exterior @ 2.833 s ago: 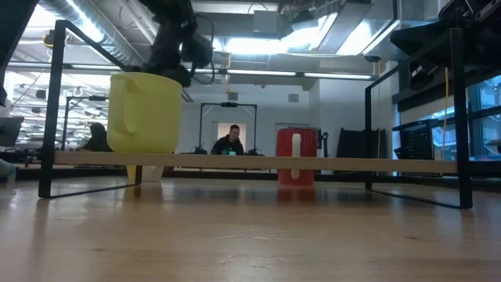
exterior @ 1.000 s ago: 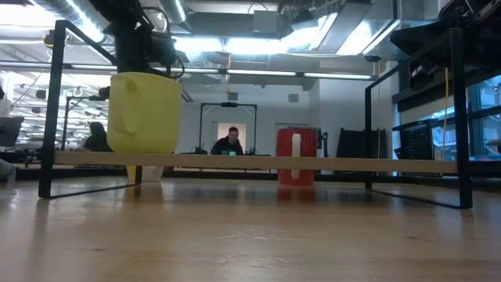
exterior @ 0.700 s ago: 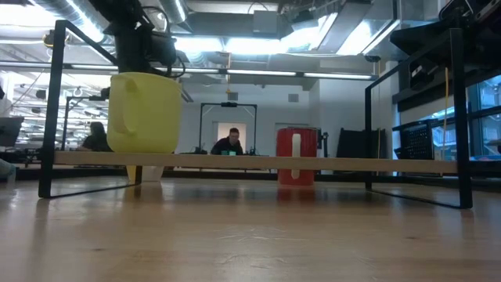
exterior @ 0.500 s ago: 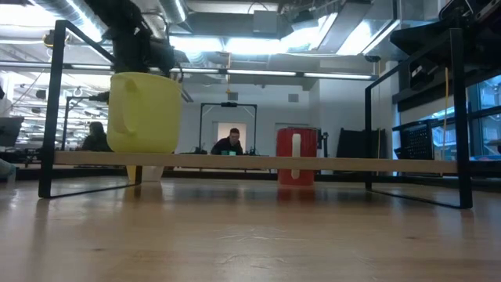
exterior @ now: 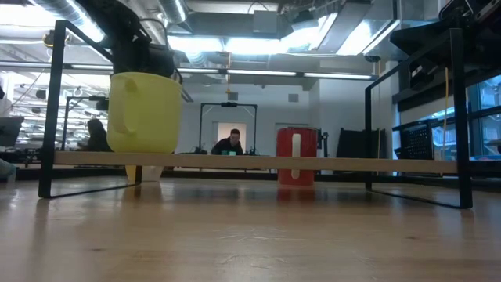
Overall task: Stack small to large cups/mugs on shelf
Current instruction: Put the yellow cup on the shelf
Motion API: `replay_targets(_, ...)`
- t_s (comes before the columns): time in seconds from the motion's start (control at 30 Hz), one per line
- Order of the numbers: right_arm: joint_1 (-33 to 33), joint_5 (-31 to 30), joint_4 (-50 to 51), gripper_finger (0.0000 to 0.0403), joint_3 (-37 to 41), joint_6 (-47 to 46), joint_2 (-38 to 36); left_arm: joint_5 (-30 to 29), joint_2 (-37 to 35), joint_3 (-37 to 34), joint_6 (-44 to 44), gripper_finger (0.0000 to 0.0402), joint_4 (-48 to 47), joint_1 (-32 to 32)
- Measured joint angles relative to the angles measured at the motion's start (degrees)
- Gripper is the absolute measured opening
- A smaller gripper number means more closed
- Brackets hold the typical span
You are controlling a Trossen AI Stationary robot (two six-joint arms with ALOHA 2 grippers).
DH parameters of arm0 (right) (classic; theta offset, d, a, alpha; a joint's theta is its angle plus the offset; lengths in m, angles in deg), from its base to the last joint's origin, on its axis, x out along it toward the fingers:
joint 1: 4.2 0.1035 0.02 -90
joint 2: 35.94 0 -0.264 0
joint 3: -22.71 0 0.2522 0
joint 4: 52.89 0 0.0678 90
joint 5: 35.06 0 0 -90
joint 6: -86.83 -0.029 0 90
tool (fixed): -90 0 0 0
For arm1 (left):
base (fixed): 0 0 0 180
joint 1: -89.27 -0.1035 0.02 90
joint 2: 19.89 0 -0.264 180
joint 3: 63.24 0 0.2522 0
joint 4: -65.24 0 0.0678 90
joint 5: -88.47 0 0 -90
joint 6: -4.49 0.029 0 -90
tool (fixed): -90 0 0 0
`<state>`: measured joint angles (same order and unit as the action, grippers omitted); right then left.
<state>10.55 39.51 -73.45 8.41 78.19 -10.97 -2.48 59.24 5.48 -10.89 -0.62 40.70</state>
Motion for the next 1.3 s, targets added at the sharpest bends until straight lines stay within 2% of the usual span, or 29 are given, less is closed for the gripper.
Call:
replay_targets(0.3, 0.0, 0.0, 0.0, 0.002, 0.0, 0.0, 0.0, 0.5, 1.4, 0.0, 0.5, 0.0088, 2.8, 0.0)
replay_targets(0.53, 0.0, 0.0, 0.0, 0.002, 0.0, 0.0, 0.0, 2.1, 4.2, 0.0, 0.9, 0.008, 3.8, 0.0)
replay_targets(0.83, 0.0, 0.0, 0.0, 0.002, 0.0, 0.0, 0.0, 3.8, 4.2, 0.0, 3.5, 0.0078, 7.3, 0.4)
replay_targets(1.1, 0.0, 0.0, 0.0, 0.002, 0.0, 0.0, 0.0, 4.5, 4.2, -0.1, 5.5, 0.0014, 9.4, 1.9)
replay_targets(1.3, 0.0, 0.0, 0.0, 0.002, 0.0, 0.0, 0.0, 3.7, 4.2, -0.1, 5.8, 0.0021, 9.5, 1.9)
